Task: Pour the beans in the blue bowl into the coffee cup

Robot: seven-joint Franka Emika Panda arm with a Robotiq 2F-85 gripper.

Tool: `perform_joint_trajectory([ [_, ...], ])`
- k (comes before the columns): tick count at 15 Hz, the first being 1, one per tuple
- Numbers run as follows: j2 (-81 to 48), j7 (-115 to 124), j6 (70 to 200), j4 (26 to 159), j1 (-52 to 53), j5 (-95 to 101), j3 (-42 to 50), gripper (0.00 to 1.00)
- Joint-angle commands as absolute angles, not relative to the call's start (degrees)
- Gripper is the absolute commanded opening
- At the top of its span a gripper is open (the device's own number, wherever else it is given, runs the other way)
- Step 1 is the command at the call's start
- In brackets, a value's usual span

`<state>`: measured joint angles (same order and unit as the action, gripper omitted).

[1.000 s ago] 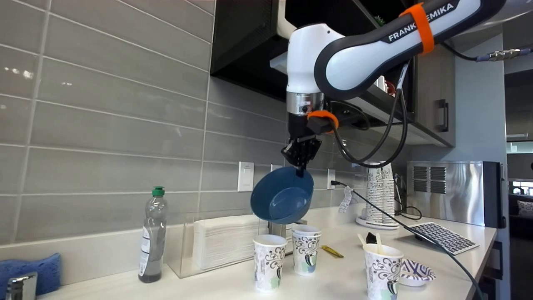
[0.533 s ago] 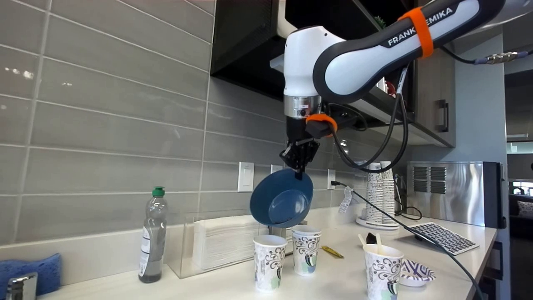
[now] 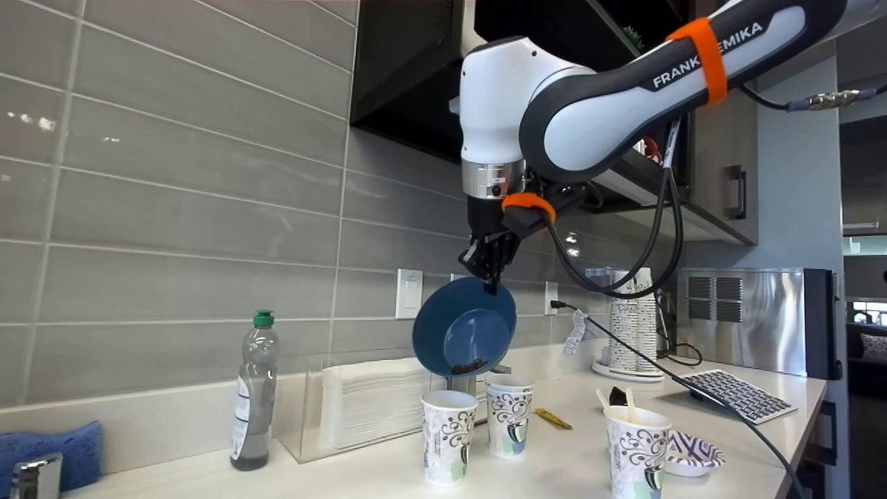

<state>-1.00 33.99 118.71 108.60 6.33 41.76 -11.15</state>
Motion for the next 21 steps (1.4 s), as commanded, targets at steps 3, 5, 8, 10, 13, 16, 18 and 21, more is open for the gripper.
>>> perform_joint_trajectory([
  [3,-2.03,36.72,118.02,108.06,8.48,47.04,-10.70,0.01],
  [5,-2.54,37.17,118.39,108.00,8.93,48.19,-10.71,0.01],
  [8,-3.17,38.28,117.96,107.89,9.52,50.37,-10.59,0.01],
  [10,-3.59,38.91,117.50,107.75,9.79,52.22,-10.54,0.01],
  [13,-4.23,39.54,117.71,107.48,10.01,54.52,-10.60,0.01],
  [16,-4.72,39.35,117.90,107.38,10.55,56.67,-10.82,0.01],
  [18,-4.92,39.18,117.56,107.45,11.04,58.17,-10.93,0.01],
  [21,-5.54,38.94,117.02,107.14,11.81,60.28,-11.10,0.01],
])
